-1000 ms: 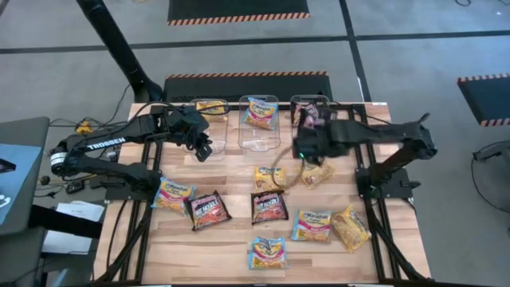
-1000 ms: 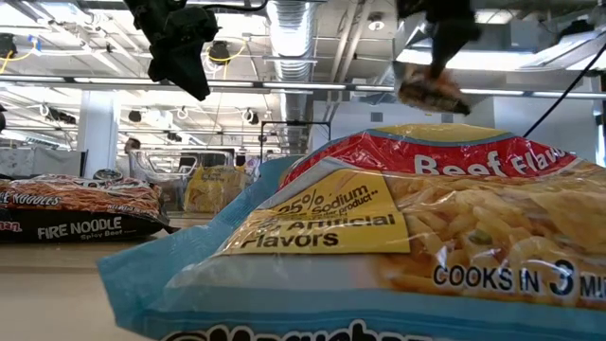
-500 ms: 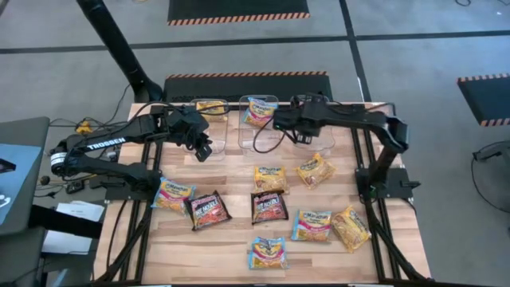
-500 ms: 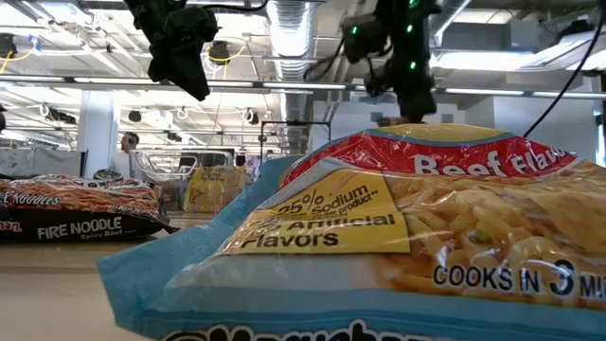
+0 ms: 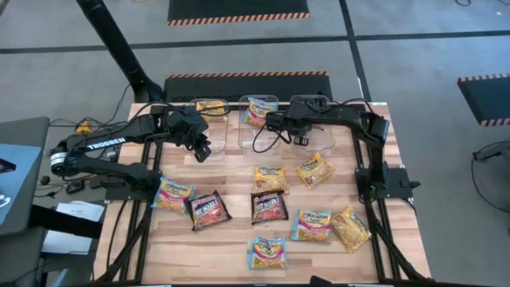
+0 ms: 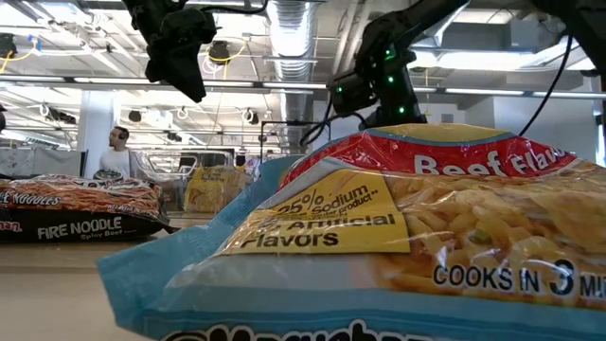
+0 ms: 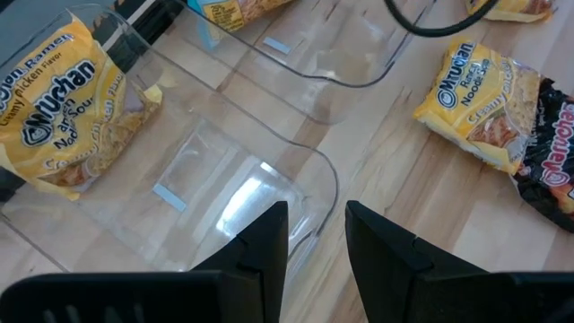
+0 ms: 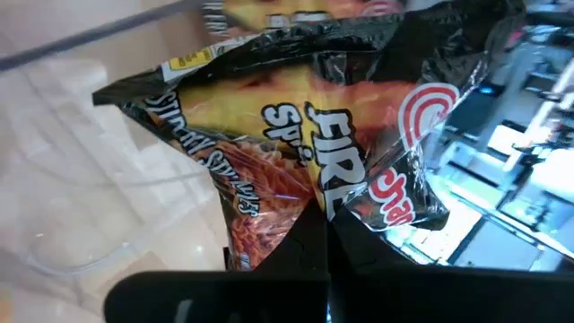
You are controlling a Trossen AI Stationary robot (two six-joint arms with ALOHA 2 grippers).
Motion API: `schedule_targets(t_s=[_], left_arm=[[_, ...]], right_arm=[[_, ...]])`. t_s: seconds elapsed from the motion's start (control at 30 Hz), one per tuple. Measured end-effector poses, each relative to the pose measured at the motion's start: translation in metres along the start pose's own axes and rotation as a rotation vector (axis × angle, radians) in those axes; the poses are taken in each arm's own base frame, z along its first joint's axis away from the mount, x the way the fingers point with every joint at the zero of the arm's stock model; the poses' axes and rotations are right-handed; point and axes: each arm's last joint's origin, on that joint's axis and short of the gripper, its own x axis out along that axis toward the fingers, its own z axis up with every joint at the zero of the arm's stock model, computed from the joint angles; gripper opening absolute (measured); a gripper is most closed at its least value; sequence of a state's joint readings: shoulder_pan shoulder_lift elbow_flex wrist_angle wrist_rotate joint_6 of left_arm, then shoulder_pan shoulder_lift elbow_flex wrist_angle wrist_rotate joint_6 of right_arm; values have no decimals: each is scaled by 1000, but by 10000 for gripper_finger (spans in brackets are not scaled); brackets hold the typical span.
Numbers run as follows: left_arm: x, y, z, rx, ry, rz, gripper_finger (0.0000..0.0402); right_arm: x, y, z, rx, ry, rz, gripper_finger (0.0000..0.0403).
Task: Sort Maruchan noodles
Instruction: Put the black noodle pack into the right transparent bin
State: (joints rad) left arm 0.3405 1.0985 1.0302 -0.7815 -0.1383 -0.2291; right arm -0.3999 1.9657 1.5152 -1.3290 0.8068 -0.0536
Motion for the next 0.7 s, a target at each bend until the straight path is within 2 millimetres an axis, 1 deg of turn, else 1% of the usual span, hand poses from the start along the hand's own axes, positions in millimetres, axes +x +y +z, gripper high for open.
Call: schedule_targets(t_s=[0.17,0.3,0.37,0.5,0.6,0.7], left_arm=[[0,0,0,0,-1,0,100],[0,0,0,-1,0,0,100],[0,0,0,-1,0,0,100],[0,0,-1,0,8,2,100],[0,0,-2,1,20,5,100],[0,0,-2,1,19,5,100]], right_arm=[[14,-4,3,11,32,75,4],[25,-9,5,40,46,95,19],[30,-11,4,26,56,110,23],[35,-12,6,18,50,163,27],[34,-12,9,38,28,160,30],[34,-11,9,19,18,182,39]])
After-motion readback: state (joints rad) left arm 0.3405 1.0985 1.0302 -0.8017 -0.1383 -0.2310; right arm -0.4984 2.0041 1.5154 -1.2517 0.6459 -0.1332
